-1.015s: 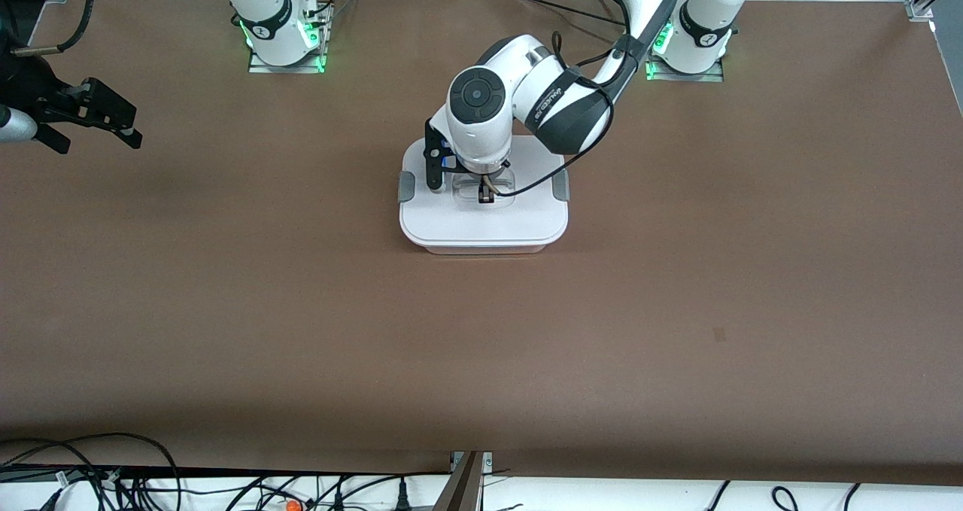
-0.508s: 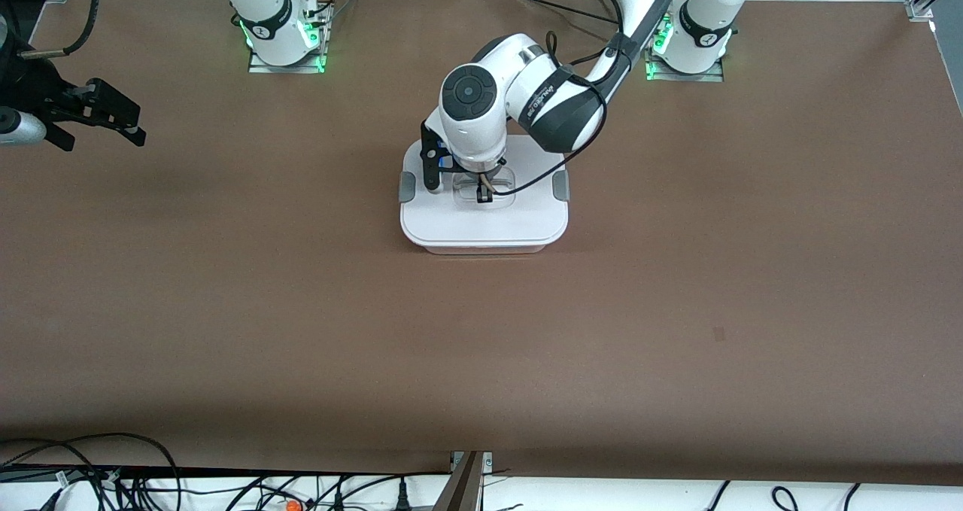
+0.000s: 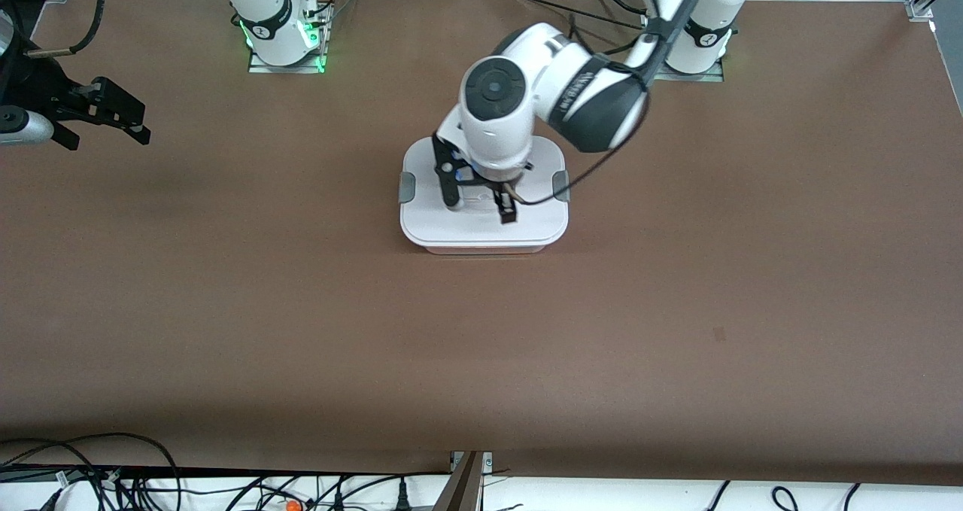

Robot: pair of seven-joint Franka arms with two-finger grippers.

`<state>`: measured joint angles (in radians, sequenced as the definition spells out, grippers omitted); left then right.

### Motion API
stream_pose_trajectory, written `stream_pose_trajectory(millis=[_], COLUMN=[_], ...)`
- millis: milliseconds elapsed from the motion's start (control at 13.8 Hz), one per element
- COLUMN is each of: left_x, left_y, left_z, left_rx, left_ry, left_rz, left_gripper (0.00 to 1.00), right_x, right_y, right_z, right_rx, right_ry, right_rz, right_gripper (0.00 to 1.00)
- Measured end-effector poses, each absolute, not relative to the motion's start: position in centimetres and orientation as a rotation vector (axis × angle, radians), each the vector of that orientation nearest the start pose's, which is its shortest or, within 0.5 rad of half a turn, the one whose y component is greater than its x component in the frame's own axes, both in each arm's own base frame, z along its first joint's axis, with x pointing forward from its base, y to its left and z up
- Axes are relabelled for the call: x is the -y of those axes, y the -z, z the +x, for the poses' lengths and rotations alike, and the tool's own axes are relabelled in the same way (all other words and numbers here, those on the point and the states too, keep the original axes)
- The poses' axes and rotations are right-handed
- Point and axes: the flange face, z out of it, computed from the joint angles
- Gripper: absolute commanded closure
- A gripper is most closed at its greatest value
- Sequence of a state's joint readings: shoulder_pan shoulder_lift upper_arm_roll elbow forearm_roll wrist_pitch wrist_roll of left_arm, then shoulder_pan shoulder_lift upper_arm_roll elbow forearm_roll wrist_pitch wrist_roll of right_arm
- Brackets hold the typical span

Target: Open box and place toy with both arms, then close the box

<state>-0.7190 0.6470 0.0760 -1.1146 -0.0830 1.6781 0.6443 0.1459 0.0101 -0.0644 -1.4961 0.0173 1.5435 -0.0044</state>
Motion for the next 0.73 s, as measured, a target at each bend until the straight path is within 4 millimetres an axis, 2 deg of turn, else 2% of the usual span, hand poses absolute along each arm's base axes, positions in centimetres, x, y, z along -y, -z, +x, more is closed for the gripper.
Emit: stream_pose_trajectory(millis=[218, 435, 580, 725], left_x=[37.9, 29.3, 22.4, 17.3], left_y=[-44.6, -45.5, -47.4, -48.8], left_z=[62.3, 66.5, 68.6, 69.6], left_rx=[-1.747, -1.570, -1.437, -1.337], left_ry=[-0.092, -0.097, -0.073, -0.047], left_rz=[-2.656, -2.768, -2.844, -2.894], left_gripper=[0.00, 0.00, 0.00, 0.00], right_x=[-4.7, -4.6, -4.4, -4.3], right_y=[-65.2, -65.1, -65.1, -65.1], right_z=[55.3, 55.4, 55.4, 55.4], right_rx=[0.135, 0.131, 0.127, 0.123], right_ry=[0.056, 0.056, 0.055, 0.055], right_rz=[-3.120, -3.120, -3.121, -3.121], right_gripper=[0.00, 0.00, 0.00, 0.00])
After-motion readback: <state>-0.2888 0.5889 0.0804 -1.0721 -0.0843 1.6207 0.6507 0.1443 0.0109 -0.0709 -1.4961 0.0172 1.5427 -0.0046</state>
